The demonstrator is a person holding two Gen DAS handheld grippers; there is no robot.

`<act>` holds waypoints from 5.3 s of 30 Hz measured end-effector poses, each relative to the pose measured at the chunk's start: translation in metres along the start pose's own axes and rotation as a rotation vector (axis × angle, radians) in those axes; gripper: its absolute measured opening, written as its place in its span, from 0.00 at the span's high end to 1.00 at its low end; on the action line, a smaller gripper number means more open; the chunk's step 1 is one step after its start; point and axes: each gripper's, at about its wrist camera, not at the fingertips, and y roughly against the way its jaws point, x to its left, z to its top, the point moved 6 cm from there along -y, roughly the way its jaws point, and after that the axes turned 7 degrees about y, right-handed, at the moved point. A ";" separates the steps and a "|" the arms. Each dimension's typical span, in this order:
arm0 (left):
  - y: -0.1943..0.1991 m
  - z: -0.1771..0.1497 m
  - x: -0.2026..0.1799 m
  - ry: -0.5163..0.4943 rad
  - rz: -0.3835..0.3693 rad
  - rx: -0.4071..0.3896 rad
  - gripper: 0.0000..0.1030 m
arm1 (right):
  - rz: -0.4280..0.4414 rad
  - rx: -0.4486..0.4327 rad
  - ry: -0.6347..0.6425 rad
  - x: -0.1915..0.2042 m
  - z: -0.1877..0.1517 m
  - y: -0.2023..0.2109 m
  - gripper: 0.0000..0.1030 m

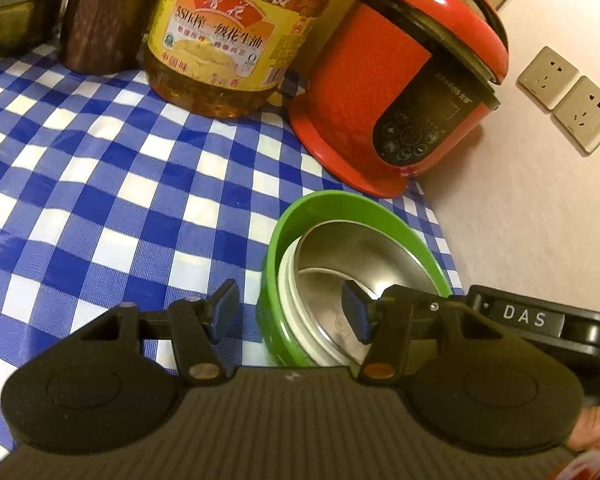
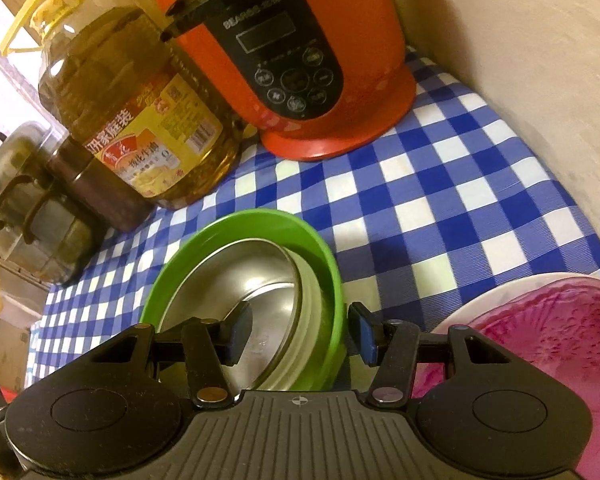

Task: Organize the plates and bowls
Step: 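Move both grippers to the rim of the green bowl, then close both grippers on the green bowl rim, then lift the green bowl stack with both grippers and carry it over the pink dishes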

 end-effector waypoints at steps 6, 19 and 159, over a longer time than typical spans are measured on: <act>-0.007 -0.001 0.009 0.059 -0.011 0.011 0.55 | -0.008 -0.001 -0.010 -0.002 0.000 -0.004 0.48; -0.008 -0.004 0.002 0.023 -0.009 -0.006 0.67 | -0.049 -0.005 0.064 -0.001 0.001 -0.004 0.65; 0.186 -0.194 -0.073 -0.269 -0.063 0.095 0.74 | -0.062 -0.186 -0.376 -0.019 -0.213 0.238 0.69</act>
